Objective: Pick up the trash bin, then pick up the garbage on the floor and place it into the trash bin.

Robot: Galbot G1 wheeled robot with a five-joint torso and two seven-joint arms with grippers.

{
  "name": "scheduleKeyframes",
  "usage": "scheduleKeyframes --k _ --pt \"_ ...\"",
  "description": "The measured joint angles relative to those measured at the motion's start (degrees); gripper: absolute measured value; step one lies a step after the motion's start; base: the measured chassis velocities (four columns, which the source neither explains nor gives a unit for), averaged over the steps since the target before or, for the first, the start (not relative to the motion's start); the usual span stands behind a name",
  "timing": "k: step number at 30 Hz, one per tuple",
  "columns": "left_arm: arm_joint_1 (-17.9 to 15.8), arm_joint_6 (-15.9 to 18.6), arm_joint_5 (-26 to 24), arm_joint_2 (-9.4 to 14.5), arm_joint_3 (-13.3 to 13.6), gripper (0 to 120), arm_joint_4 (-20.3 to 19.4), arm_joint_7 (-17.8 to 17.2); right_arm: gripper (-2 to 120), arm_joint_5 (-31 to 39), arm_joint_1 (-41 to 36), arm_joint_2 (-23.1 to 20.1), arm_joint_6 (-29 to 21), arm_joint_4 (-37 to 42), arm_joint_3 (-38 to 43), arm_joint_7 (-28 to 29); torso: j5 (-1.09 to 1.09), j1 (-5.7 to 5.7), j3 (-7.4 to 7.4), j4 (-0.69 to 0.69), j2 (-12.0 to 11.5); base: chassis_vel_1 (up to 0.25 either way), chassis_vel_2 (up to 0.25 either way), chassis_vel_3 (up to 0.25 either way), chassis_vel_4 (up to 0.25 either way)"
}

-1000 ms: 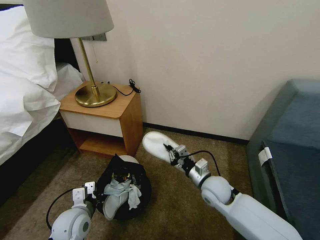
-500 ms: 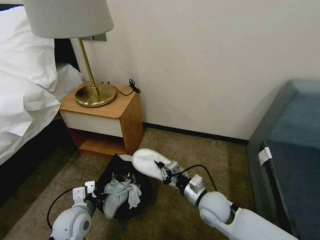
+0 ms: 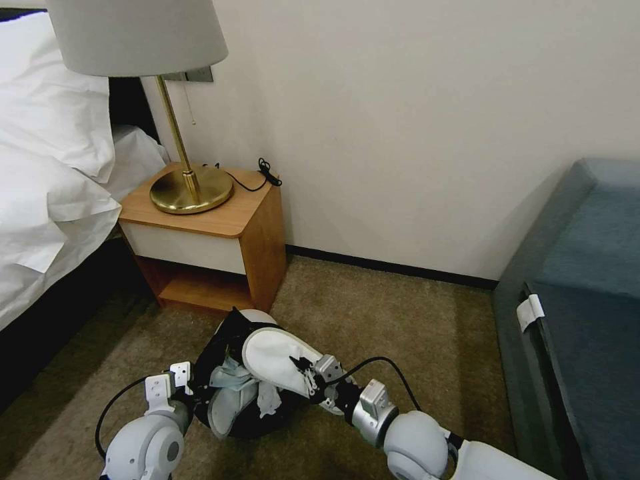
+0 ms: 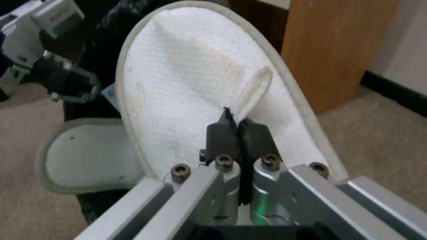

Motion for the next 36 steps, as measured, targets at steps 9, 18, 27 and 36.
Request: scheduleKeyframes --k 9,18,27,36 --pt "-0.01 -0.02 0.00 -0.45 0.19 0 -0.67 -0.02 0 -0.20 -0.60 2.11 0.05 -2.53 -1.54 0.68 0.00 0.00 0.00 0.00 0.00 0.000 0.000 0.000 0.000" --pt "0.20 -0.02 0.01 -0.68 0.50 0 -1.64 0.03 0 -0.10 0.01 5.51 0.41 -6.20 -2.83 1.50 0.01 0.00 0.00 0.00 0.00 0.000 0.000 0.000 0.000" --pt "0.60 -0.02 0.16 -0.76 0.62 0 -2.66 0.15 0 0.08 0.82 10.03 1.30 -11.53 -4.21 2.43 -0.01 0.00 0.00 0.00 0.00 0.000 0.000 0.000 0.000" --pt "1.01 -0.02 0.72 -1.10 1.31 0 -3.25 0.20 0 0.43 2.86 16.47 1.87 -16.67 -5.37 3.48 0.00 0.00 0.00 0.00 0.00 0.000 0.000 0.000 0.000"
